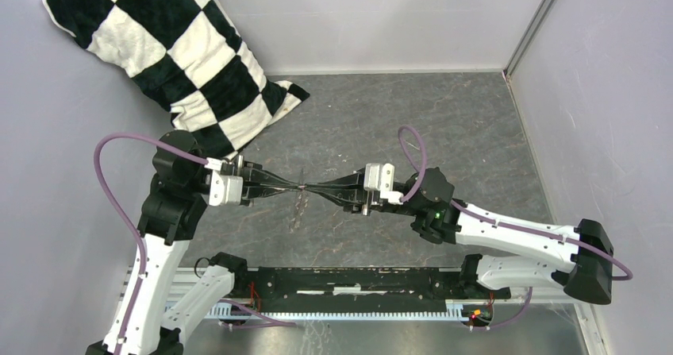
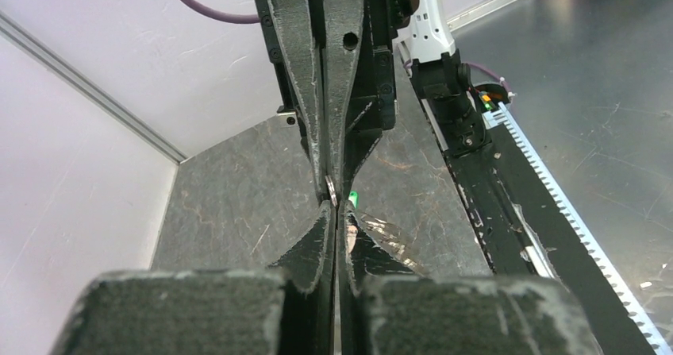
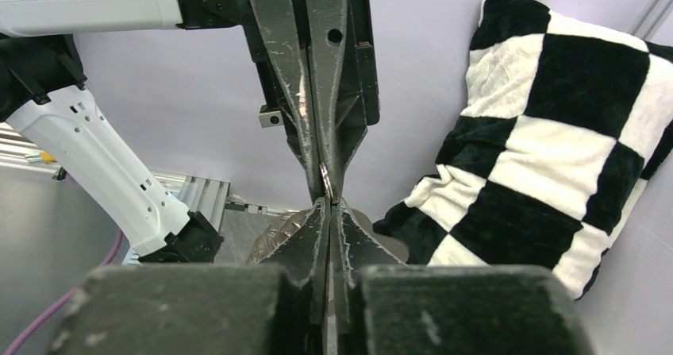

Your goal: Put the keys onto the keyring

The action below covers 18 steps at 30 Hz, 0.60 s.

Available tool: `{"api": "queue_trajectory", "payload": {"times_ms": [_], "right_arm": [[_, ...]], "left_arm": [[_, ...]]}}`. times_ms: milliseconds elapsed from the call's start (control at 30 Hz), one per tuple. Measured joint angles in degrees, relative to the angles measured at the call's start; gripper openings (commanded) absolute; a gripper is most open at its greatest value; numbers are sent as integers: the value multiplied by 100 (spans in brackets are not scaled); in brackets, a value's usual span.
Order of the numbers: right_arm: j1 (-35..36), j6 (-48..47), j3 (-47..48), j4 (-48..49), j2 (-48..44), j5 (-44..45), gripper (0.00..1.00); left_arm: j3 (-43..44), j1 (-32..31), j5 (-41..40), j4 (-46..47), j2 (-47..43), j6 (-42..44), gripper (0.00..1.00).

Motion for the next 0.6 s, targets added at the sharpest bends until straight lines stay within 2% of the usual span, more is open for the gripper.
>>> {"api": "queue_trajectory", "payload": {"times_ms": [33, 67, 100, 133, 267, 367, 600], "right_arm": [[-2, -9, 7, 0, 2, 17, 0], [-7, 7, 20, -7, 7, 22, 0], [-9, 22, 28, -22, 17, 24, 0], [-9, 20, 39, -59, 28, 39, 0], [-39, -63, 431, -741, 170, 140, 0], [-35, -249, 848, -1412, 361, 240, 1], [-35, -776, 1687, -3318, 608, 557, 0]], "left_arm": [[-7, 0, 4, 0, -9, 0, 4], [-24, 0, -2, 7, -28, 0, 15], [-48, 0, -13, 11, -46, 0, 31], [-83, 0, -46, 22, -68, 0, 40], [-179, 4, -350, -133, -125, 149, 57], [-173, -7, -588, -540, -66, 385, 62], [83, -7, -1051, -1945, 192, 1473, 64]]}}
